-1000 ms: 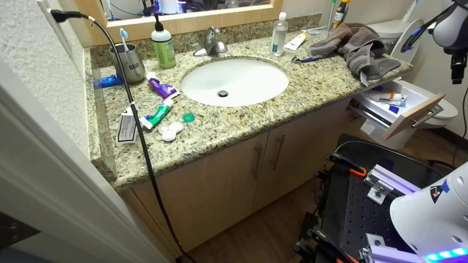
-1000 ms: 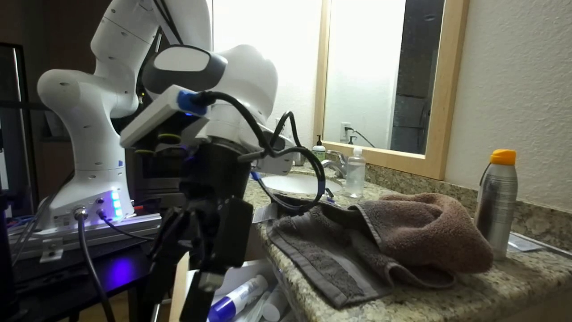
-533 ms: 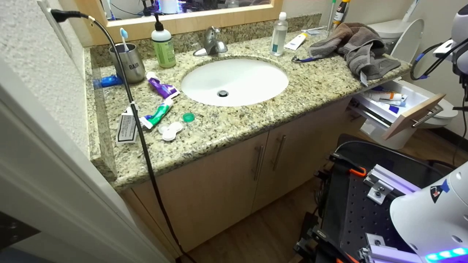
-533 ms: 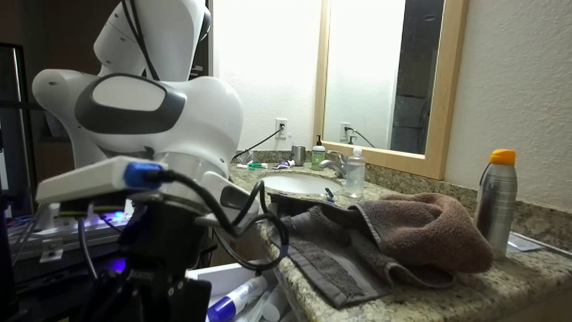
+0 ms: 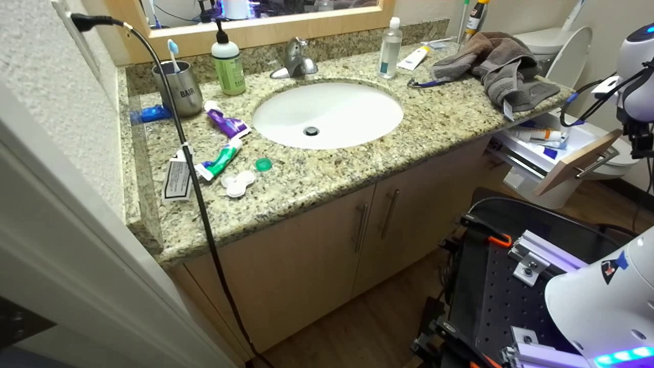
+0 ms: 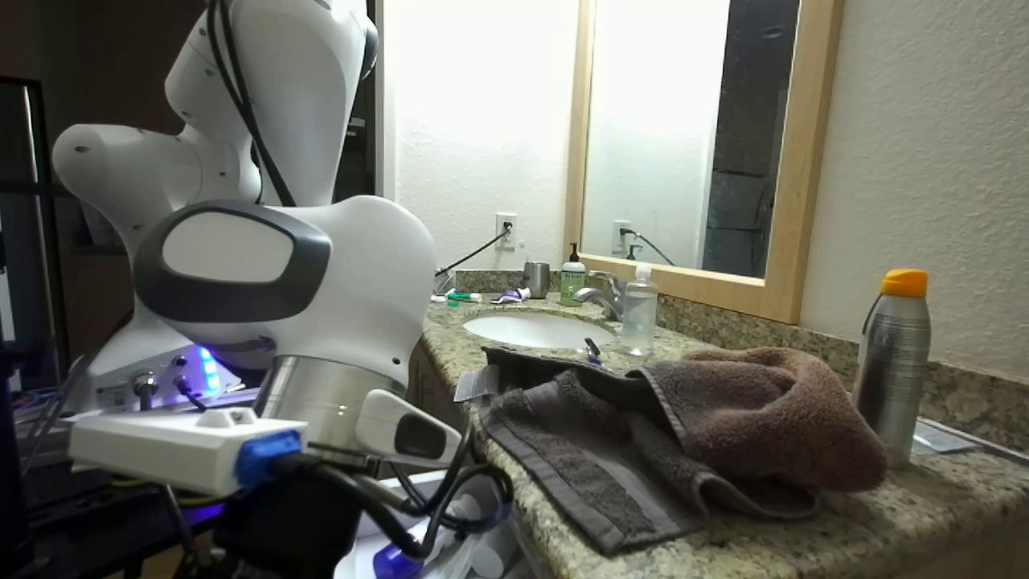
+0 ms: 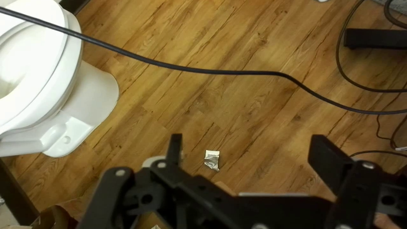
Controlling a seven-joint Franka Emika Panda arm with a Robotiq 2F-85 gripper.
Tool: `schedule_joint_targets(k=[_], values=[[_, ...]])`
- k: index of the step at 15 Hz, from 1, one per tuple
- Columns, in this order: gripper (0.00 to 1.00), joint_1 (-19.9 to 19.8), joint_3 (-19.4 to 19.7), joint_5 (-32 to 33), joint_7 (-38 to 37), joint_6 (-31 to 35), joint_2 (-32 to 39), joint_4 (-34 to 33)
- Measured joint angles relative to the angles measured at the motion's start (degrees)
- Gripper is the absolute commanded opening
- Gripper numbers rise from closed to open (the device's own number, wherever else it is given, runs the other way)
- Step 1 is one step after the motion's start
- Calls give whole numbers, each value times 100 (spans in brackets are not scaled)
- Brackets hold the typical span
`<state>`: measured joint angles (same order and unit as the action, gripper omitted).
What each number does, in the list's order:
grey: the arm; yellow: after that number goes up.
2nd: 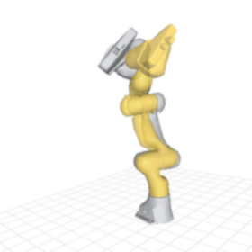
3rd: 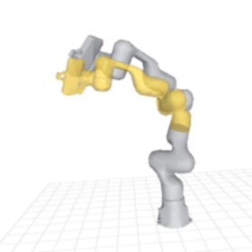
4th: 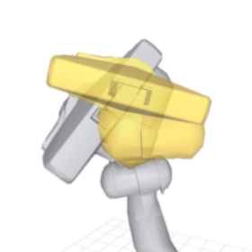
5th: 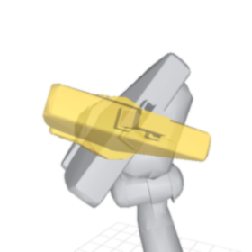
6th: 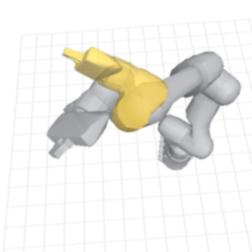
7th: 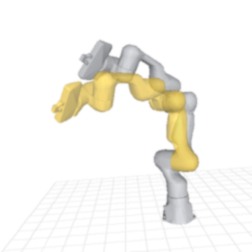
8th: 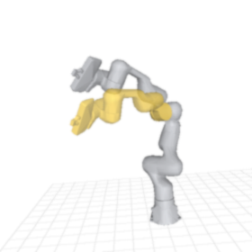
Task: Close the open drawer on the right
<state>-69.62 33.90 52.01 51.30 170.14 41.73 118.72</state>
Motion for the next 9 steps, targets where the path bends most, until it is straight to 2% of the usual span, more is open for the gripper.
schedule_joint_targets(k=[3,9], values=[[100,7,-35,17,-178,-18,1,2],[100,368,-170,-37,-1680,-734,97,-145]])
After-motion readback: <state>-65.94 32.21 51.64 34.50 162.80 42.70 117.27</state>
